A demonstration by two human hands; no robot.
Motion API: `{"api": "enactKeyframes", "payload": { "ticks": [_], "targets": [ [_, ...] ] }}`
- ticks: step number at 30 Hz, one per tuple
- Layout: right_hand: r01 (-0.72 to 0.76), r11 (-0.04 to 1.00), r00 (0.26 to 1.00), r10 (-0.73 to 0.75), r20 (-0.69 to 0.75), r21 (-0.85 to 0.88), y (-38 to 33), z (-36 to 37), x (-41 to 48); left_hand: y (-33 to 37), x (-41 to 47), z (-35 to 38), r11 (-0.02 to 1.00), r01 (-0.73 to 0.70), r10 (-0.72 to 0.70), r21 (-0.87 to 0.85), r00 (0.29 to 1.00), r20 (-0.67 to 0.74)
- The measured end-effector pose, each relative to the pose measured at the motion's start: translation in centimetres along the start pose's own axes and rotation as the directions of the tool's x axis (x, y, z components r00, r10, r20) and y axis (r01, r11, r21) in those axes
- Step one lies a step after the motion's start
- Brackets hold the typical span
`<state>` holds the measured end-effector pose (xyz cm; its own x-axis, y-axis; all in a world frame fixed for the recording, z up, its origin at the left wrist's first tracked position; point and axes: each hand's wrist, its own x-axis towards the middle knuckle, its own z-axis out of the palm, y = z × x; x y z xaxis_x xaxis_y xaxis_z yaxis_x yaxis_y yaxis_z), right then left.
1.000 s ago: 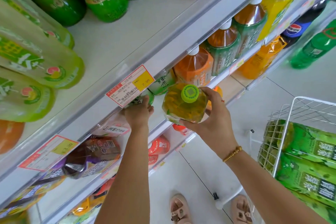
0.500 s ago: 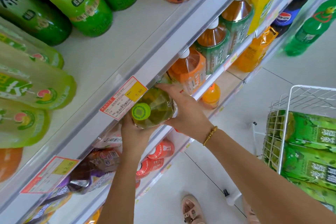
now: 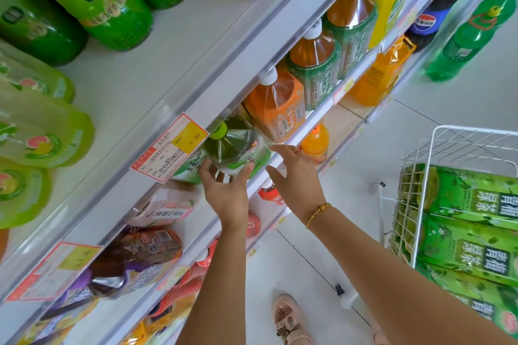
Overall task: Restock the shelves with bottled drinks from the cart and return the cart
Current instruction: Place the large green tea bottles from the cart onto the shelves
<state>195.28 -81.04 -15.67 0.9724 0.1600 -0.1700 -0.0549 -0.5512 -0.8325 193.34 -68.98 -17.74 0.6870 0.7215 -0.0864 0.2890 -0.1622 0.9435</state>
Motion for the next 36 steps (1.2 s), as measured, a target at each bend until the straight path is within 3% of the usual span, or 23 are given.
{"api": "enactKeyframes", "payload": {
  "ticks": [4, 8, 13, 16, 19, 22, 26, 28, 30, 32, 36],
  "targets": [
    [-0.131, 0.99, 0.985, 0.136, 0.11, -0.052, 0.9, -0.2, 0.2, 0.8, -0.2, 1.3, 0.999, 0.036, -0.036, -0.029, 0.999, -0.007],
    [-0.158, 0.987, 0.978, 0.161, 0.135, -0.033, 1.8, 0.0, -0.4, 0.9, 0.1, 1.5, 0.997, 0.079, -0.079, 0.013, 0.996, 0.029],
    [-0.091, 0.989, 0.989, 0.103, 0.108, -0.117, 2.3, -3.8, -2.6, 1.9, -2.5, -0.3, 0.954, 0.09, -0.112, 0.285, 0.992, 0.064],
    [-0.106, 0.975, 0.988, 0.125, 0.09, -0.195, 3.6, -8.9, -4.9, 3.4, -8.1, -0.8, 0.968, 0.017, -0.085, 0.25, 0.961, 0.263],
    [-0.147, 0.955, 0.981, 0.173, 0.082, -0.259, 6.0, -14.7, -8.6, 5.1, -13.9, 0.1, 0.975, -0.06, -0.063, 0.214, 0.85, 0.523],
    [-0.258, 0.907, 0.957, 0.286, 0.037, -0.334, 8.8, -19.2, -13.8, 4.9, -17.7, 1.6, 0.966, -0.149, -0.057, 0.214, 0.681, 0.73],
    [-0.461, 0.769, 0.861, 0.509, -0.011, -0.442, 13.4, -21.3, -22.0, 3.9, -21.3, 2.7, 0.943, -0.265, -0.093, 0.199, 0.365, 0.926],
    [-0.538, 0.7, 0.8, 0.6, -0.023, -0.47, 15.2, -21.2, -26.3, 3.8, -23.0, 2.6, 0.909, -0.339, -0.192, 0.241, 0.173, 0.966],
    [-0.578, 0.647, 0.756, 0.654, -0.027, -0.497, 16.2, -20.6, -30.5, 4.0, -25.2, 1.8, 0.858, -0.458, -0.246, 0.231, 0.027, 0.969],
    [-0.6, 0.63, 0.744, 0.666, -0.053, -0.493, 16.2, -19.7, -33.7, 4.0, -27.8, 0.2, 0.82, -0.55, -0.219, 0.16, -0.042, 0.975],
    [-0.645, 0.654, 0.75, 0.642, -0.161, -0.396, 14.4, -19.0, -37.2, 2.6, -32.6, -4.1, 0.728, -0.685, -0.089, 0.04, -0.035, 0.995]
  ]
}}
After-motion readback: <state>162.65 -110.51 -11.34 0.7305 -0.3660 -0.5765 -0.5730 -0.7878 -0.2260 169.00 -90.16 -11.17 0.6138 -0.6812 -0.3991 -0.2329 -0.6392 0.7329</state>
